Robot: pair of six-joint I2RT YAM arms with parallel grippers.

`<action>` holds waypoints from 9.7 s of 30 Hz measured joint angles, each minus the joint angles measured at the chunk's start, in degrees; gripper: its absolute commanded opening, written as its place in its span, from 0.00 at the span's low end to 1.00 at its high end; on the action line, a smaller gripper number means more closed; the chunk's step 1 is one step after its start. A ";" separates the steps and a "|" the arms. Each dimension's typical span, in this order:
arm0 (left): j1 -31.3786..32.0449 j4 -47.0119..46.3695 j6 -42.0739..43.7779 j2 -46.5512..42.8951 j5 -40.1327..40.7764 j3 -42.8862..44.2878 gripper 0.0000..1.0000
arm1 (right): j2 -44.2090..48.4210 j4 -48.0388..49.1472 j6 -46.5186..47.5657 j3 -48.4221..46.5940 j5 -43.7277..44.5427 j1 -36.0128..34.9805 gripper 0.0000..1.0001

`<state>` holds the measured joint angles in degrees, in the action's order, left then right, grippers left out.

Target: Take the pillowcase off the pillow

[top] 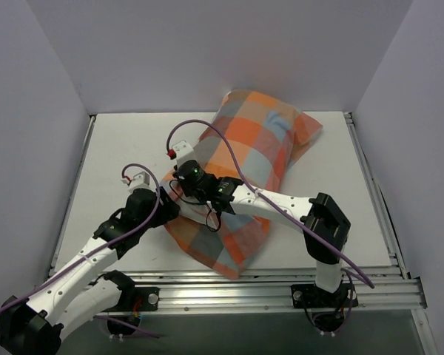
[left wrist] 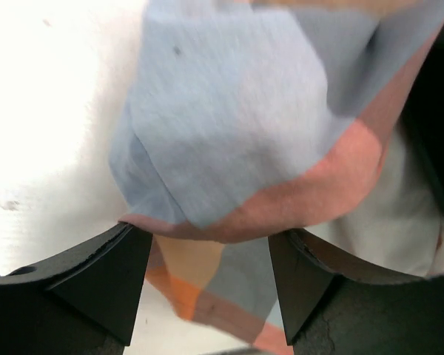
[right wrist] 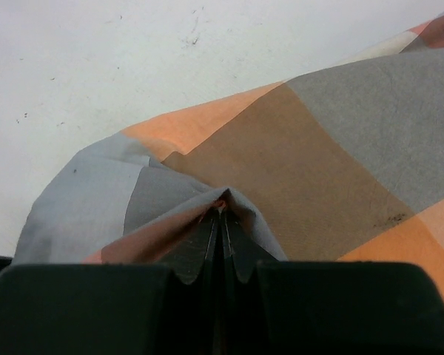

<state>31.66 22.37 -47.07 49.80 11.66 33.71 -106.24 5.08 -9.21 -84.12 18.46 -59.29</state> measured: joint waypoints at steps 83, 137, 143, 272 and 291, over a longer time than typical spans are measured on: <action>-14.53 -14.32 -2.80 3.65 -31.76 1.62 0.94 | 0.39 7.76 -6.16 7.74 -2.32 6.05 0.00; -9.25 -27.17 -10.73 7.39 -23.91 -9.09 0.88 | 1.38 8.00 -6.38 8.66 -4.44 6.58 0.00; -9.20 -30.12 -10.69 11.50 -24.13 -9.09 0.88 | 1.99 7.98 -6.38 8.66 -4.46 6.82 0.00; -24.96 -6.71 -13.64 12.13 -41.31 19.34 0.02 | 54.38 -19.61 -42.05 50.14 6.51 14.78 0.00; -13.14 -15.21 -16.61 11.74 -28.68 14.86 0.02 | 46.77 -13.79 -31.26 38.64 -0.31 -0.76 0.64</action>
<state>18.52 7.16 -63.68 61.54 -17.02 48.58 -59.46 -8.71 -40.47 -45.47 18.15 -60.05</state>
